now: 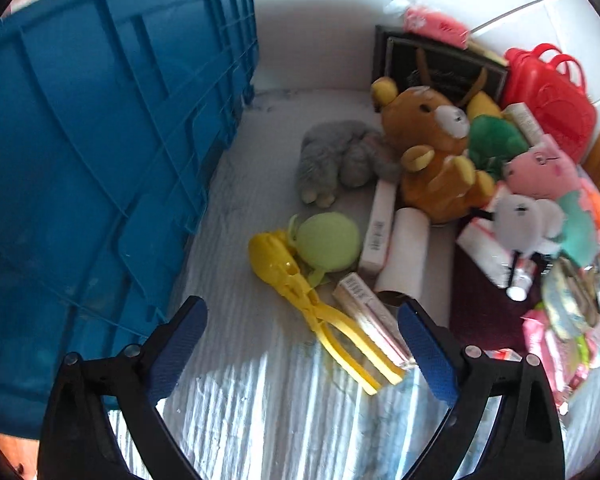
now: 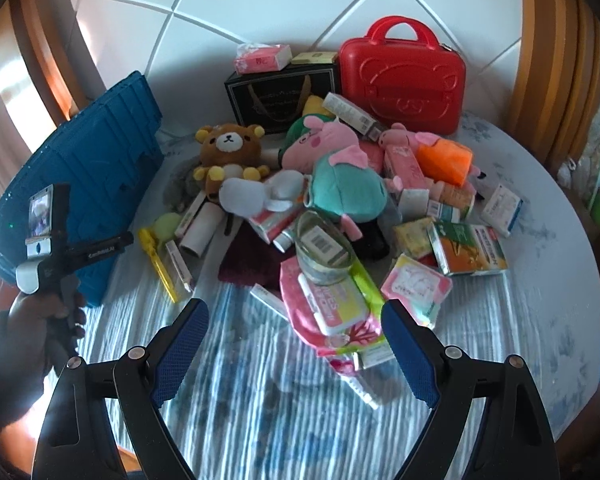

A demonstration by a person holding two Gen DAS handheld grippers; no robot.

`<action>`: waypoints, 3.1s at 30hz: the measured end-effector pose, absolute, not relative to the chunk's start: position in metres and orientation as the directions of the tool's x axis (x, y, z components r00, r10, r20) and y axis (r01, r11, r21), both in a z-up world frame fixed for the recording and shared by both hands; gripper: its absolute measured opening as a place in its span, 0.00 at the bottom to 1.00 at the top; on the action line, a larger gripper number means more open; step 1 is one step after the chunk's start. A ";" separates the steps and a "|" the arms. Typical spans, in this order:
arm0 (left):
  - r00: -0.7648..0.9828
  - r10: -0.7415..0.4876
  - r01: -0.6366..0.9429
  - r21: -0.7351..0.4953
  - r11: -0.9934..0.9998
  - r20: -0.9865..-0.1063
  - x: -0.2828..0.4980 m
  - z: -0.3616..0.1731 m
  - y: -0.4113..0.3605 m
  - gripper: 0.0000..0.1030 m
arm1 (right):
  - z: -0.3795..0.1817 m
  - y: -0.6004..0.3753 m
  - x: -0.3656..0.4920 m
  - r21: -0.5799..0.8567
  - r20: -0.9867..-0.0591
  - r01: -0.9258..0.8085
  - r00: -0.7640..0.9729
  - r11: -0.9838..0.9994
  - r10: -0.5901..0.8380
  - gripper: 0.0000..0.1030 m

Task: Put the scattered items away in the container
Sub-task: 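Grasp the yellow snowball-clip toy with the left tool while the right tool grasps the pink wipes pack, then lift the yellow toy and pink wipes pack off the pile toward the crate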

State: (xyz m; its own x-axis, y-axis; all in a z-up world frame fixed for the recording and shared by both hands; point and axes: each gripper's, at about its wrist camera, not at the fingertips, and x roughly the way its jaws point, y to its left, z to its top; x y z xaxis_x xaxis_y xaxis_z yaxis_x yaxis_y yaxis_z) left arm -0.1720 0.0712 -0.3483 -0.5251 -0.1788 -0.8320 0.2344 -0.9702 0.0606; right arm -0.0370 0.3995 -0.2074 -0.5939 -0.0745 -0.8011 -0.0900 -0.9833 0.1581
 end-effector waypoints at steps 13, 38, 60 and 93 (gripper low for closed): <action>-0.421 -0.270 0.290 0.153 -0.945 -0.866 -0.212 -0.437 0.058 0.95 | -0.316 0.420 -0.048 0.124 -0.866 -0.112 -0.498 -0.986 -0.052 0.86; -0.469 -0.194 0.299 0.051 -0.953 -0.862 -0.234 -0.462 0.039 0.90 | -0.382 0.401 -0.163 0.023 -0.890 0.145 -0.447 -0.989 -0.086 1.00; -0.531 -0.044 0.141 -0.037 -0.989 -0.846 -0.208 -0.427 0.065 0.19 | -0.347 0.423 -0.122 0.186 -0.909 0.044 -0.373 -0.982 -0.189 0.64; -0.645 0.078 0.008 -0.109 -0.994 -0.760 -0.153 -0.267 0.085 0.19 | -0.201 0.400 -0.066 0.253 -0.807 0.053 -0.539 -0.966 -0.241 0.64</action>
State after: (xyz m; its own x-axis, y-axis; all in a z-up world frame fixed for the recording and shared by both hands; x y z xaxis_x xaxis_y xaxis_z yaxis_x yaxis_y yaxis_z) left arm -0.1528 0.0846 -0.2672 -0.6453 0.0783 -0.7599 0.0081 -0.9940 -0.1093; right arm -0.0663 0.4000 -0.2007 -0.5391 -0.2407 -0.8071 0.0529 -0.9661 0.2528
